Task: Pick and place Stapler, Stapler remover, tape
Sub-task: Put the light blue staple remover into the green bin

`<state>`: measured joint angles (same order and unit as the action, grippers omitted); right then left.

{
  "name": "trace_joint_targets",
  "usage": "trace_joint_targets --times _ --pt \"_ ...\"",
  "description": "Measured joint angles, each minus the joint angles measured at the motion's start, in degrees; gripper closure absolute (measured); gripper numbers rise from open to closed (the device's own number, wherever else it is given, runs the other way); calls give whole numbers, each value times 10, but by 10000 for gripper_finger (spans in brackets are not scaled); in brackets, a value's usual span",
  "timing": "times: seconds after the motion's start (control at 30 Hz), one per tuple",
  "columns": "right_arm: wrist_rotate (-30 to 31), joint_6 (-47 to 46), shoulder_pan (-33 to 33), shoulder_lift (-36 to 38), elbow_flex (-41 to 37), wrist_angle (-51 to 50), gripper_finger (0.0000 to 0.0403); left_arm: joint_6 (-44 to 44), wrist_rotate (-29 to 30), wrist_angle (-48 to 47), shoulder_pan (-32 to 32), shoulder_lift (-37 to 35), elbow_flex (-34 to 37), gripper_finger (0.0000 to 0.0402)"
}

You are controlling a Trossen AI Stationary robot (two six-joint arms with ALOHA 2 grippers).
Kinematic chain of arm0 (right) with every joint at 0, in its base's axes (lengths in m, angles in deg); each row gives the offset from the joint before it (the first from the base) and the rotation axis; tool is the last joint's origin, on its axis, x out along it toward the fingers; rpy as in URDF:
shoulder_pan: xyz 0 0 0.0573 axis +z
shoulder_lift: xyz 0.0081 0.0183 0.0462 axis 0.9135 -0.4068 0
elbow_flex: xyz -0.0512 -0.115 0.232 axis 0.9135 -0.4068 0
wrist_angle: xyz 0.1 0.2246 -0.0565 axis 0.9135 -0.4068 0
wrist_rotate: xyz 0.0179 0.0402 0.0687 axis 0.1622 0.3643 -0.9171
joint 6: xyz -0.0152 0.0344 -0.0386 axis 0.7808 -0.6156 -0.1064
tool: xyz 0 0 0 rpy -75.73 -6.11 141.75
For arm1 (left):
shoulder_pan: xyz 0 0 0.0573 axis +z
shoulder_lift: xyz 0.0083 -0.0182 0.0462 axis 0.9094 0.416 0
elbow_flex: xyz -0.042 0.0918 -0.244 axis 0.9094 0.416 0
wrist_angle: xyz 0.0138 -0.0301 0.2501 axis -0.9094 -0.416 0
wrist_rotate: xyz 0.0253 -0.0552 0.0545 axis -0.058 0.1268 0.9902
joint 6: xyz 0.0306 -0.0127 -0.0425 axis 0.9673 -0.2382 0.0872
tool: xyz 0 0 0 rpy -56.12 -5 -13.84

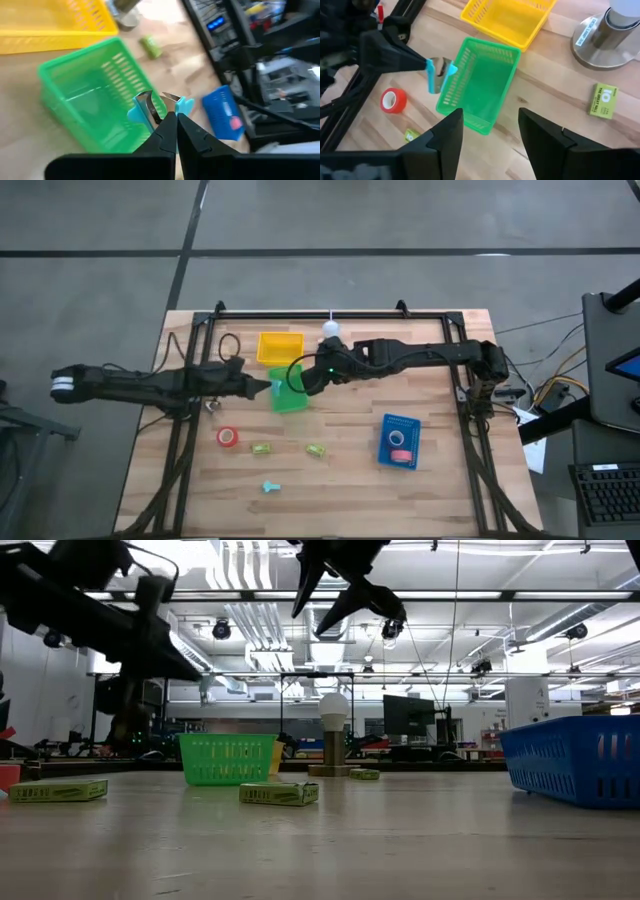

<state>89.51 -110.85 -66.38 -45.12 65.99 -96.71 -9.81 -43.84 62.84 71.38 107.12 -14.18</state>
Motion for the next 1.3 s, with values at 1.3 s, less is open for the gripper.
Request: trace_joint_targets --times 1.3 --pt "17 14 9 0 -1 3 235 145 -491 39 -32 148 -88 291"
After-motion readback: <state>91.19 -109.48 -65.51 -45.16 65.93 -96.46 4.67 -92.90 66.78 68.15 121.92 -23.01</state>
